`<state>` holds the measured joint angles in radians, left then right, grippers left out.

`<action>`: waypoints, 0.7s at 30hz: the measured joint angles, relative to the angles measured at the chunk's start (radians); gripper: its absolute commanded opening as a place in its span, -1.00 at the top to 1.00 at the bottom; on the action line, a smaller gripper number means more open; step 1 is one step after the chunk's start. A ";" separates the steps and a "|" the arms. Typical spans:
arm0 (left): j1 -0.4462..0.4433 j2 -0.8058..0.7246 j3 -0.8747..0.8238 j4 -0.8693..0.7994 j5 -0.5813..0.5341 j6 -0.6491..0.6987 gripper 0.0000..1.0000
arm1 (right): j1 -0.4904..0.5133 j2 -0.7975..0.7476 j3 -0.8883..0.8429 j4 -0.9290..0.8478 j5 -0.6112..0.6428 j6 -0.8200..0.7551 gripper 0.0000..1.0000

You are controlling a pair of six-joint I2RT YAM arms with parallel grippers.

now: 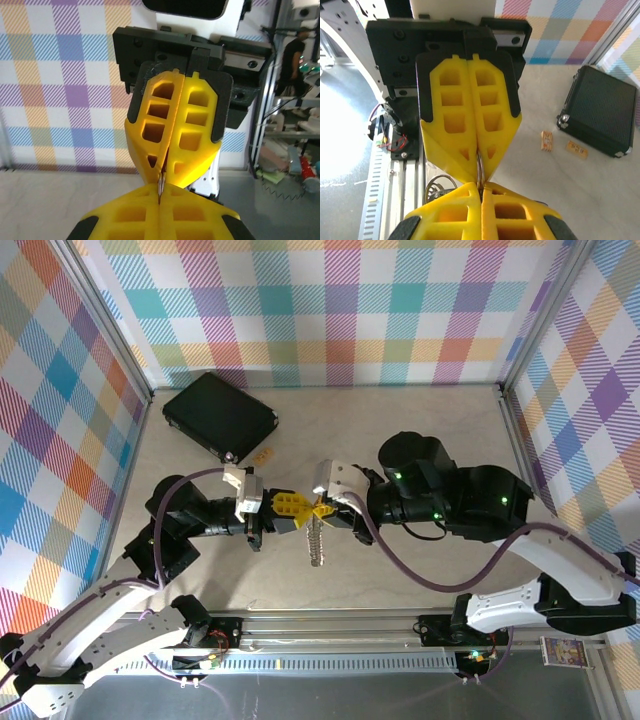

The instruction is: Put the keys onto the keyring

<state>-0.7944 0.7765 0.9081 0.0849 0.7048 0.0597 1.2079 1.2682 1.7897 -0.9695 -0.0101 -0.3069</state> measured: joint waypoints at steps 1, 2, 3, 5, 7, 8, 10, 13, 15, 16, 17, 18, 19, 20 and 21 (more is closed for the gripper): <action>0.000 0.000 0.014 -0.046 -0.013 0.033 1.00 | 0.000 0.011 0.011 -0.016 0.008 -0.004 1.00; 0.000 0.001 0.030 -0.090 -0.024 0.063 0.97 | 0.000 0.024 0.024 -0.033 0.015 -0.009 1.00; 0.000 0.006 0.050 -0.142 -0.038 0.096 0.88 | 0.000 0.042 0.044 -0.056 0.026 -0.017 1.00; 0.000 0.020 0.090 -0.240 -0.060 0.154 0.81 | 0.005 0.075 0.081 -0.100 0.048 -0.029 1.00; -0.001 0.033 0.121 -0.324 -0.081 0.208 0.82 | 0.014 0.110 0.118 -0.149 0.077 -0.045 1.00; -0.001 0.034 0.128 -0.351 -0.089 0.226 0.83 | 0.018 0.121 0.127 -0.166 0.087 -0.050 1.00; -0.002 0.036 0.131 -0.395 -0.101 0.259 0.84 | 0.024 0.139 0.134 -0.195 0.105 -0.058 1.00; -0.003 0.040 0.131 -0.435 -0.113 0.288 1.00 | 0.029 0.157 0.134 -0.217 0.124 -0.073 1.00; -0.003 0.043 0.131 -0.447 -0.116 0.298 1.00 | 0.029 0.162 0.134 -0.225 0.127 -0.076 1.00; -0.003 0.045 0.131 -0.448 -0.116 0.299 1.00 | 0.030 0.162 0.134 -0.227 0.127 -0.076 1.00; -0.003 0.045 0.130 -0.447 -0.114 0.298 1.00 | 0.030 0.162 0.134 -0.228 0.126 -0.076 1.00; -0.004 0.044 0.130 -0.445 -0.112 0.296 1.00 | 0.030 0.161 0.134 -0.228 0.124 -0.076 1.00; -0.004 0.041 0.129 -0.440 -0.109 0.293 1.00 | 0.030 0.158 0.134 -0.226 0.119 -0.076 1.00; -0.004 0.037 0.127 -0.431 -0.105 0.286 1.00 | 0.030 0.154 0.133 -0.222 0.114 -0.076 0.99; -0.004 0.033 0.124 -0.415 -0.099 0.274 1.00 | 0.030 0.148 0.130 -0.212 0.111 -0.075 0.90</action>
<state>-0.7982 0.8097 1.0321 -0.3305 0.6060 0.3340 1.2377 1.4158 1.9202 -1.1816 0.1005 -0.3820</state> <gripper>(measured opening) 0.051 0.063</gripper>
